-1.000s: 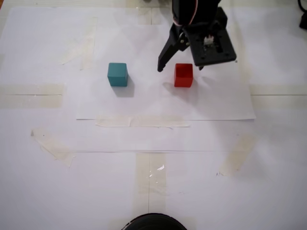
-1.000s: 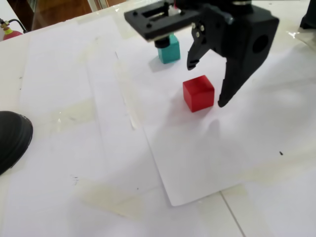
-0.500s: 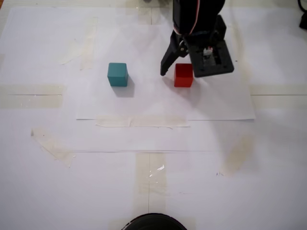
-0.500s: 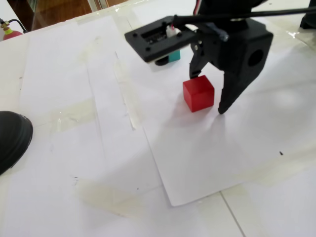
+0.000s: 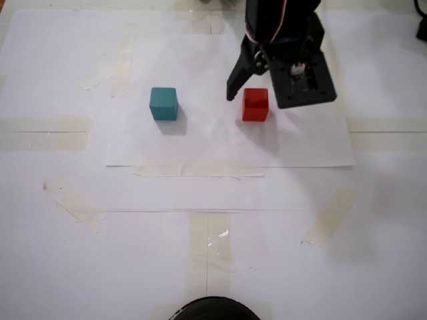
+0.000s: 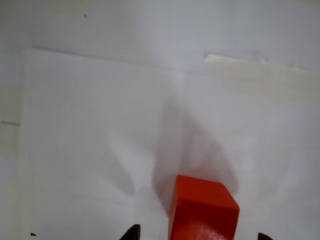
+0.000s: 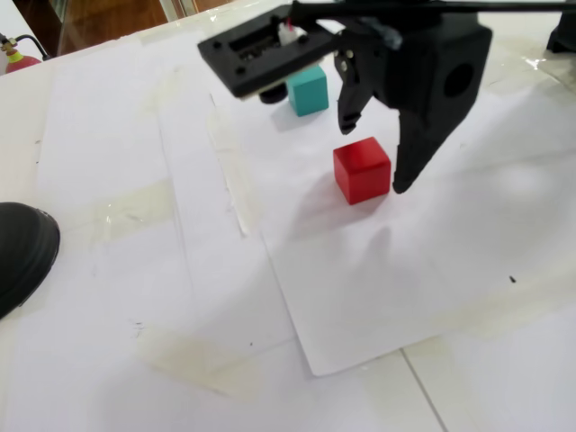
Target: Put the red cube on the top of the blue cube.
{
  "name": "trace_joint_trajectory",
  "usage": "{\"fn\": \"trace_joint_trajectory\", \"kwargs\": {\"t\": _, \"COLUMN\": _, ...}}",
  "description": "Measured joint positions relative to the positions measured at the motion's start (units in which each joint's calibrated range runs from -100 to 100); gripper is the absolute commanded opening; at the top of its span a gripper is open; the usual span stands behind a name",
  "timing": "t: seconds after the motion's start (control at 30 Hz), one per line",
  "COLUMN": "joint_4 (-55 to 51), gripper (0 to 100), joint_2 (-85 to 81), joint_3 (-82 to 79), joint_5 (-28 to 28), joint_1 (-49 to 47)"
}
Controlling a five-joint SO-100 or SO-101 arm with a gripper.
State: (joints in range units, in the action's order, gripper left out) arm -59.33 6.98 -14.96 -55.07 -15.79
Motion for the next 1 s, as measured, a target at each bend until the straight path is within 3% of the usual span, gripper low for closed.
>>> {"fn": "trace_joint_trajectory", "kwargs": {"t": 1.0, "joint_4": 5.29, "gripper": 18, "joint_2": 2.6, "joint_3": -0.63, "joint_5": 0.0, "joint_1": 2.12}}
